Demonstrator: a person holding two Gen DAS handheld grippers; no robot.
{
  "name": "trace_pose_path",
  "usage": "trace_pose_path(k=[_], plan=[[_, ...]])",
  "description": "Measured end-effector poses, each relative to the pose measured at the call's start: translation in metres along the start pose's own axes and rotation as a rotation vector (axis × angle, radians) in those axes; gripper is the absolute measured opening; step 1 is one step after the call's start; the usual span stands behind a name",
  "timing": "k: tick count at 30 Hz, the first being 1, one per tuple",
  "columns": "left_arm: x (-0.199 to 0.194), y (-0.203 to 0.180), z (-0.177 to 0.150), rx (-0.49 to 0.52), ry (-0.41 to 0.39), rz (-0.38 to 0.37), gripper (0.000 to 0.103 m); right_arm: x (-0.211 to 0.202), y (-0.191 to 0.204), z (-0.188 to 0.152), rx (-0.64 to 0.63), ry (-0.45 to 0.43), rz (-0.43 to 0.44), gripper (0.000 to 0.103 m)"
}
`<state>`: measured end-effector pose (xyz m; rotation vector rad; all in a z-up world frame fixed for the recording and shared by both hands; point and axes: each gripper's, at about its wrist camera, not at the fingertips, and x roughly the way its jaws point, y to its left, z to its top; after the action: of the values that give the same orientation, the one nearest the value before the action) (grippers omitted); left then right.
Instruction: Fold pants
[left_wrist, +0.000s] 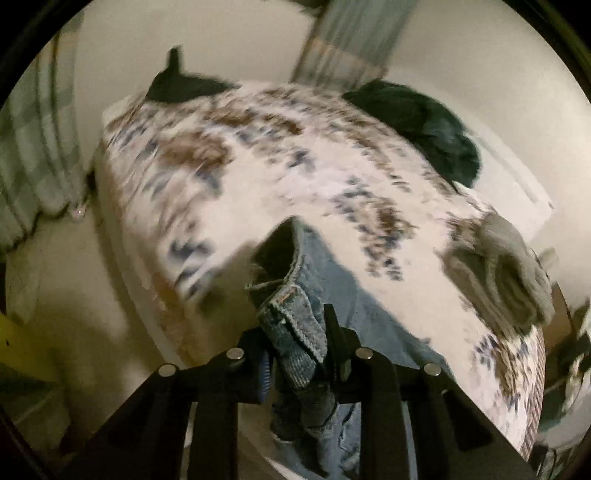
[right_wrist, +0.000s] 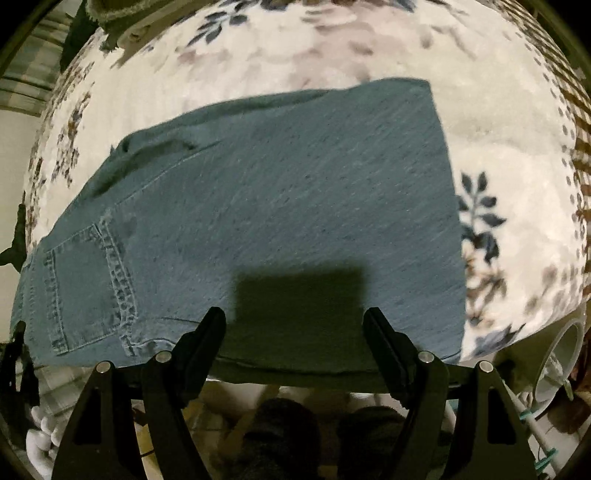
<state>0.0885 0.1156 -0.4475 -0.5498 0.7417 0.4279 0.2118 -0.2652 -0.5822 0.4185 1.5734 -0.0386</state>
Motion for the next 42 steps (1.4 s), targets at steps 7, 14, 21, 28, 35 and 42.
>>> trace_pose_path(k=[7,14,21,28,35,42], plan=[[-0.039,-0.088,-0.011,0.192,-0.025,-0.164,0.020,-0.001,-0.037,-0.004,0.005,-0.014,0.031,0.079],[-0.063,-0.196,-0.070,0.403,0.053,-0.366,0.019,-0.013,-0.104,-0.025,0.083,-0.064,0.017,0.079],[-0.051,-0.277,-0.180,0.617,0.228,-0.482,0.020,-0.033,-0.207,-0.038,0.240,-0.081,-0.042,0.079],[-0.021,-0.314,-0.254,0.782,0.462,-0.374,0.027,-0.043,-0.278,-0.053,0.303,-0.060,-0.067,0.079],[-0.043,-0.318,-0.242,0.766,0.541,-0.462,0.085,-0.062,-0.294,-0.047,0.261,-0.126,0.018,0.095],[-0.014,-0.263,-0.149,0.583,0.542,-0.361,0.085,-0.079,-0.276,-0.015,0.222,-0.210,0.281,0.100]])
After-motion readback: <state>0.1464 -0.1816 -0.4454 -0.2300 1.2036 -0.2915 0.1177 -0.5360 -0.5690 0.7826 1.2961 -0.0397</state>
